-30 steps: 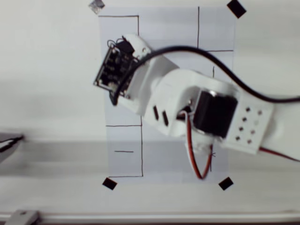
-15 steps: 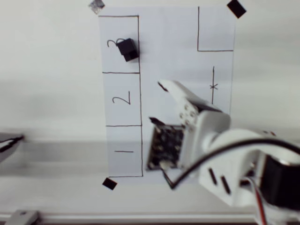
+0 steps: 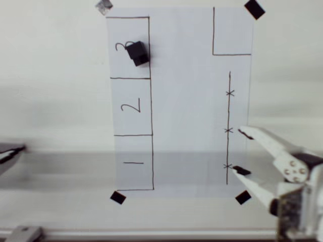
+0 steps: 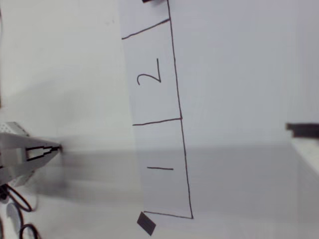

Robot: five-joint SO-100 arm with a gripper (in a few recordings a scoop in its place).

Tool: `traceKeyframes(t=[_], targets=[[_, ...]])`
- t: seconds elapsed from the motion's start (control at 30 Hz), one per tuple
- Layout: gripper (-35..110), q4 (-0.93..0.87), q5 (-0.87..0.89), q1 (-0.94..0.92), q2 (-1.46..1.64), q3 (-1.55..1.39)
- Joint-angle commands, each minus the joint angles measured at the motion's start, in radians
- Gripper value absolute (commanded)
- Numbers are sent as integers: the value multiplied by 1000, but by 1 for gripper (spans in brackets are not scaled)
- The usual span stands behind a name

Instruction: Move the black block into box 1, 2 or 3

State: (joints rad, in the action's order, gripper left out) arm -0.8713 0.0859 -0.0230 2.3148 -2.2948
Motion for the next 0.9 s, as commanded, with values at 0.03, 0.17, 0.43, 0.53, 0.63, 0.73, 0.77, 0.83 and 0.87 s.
traceKeyframes(t=[0.03, 0.17, 0.43, 0.53, 0.63, 0.73, 0.77, 0.83, 0.87], targets=[[24, 0, 26, 28, 236, -164], [24, 0, 29, 38, 354, -256], [23, 0, 0, 43, 584, -443], [23, 0, -2, 44, 684, -522], [23, 0, 2, 49, 776, -598], [23, -3, 15, 52, 862, -655], [23, -11, 17, 52, 885, -667], [23, -18, 15, 52, 916, -687], [23, -18, 11, 52, 916, -692]])
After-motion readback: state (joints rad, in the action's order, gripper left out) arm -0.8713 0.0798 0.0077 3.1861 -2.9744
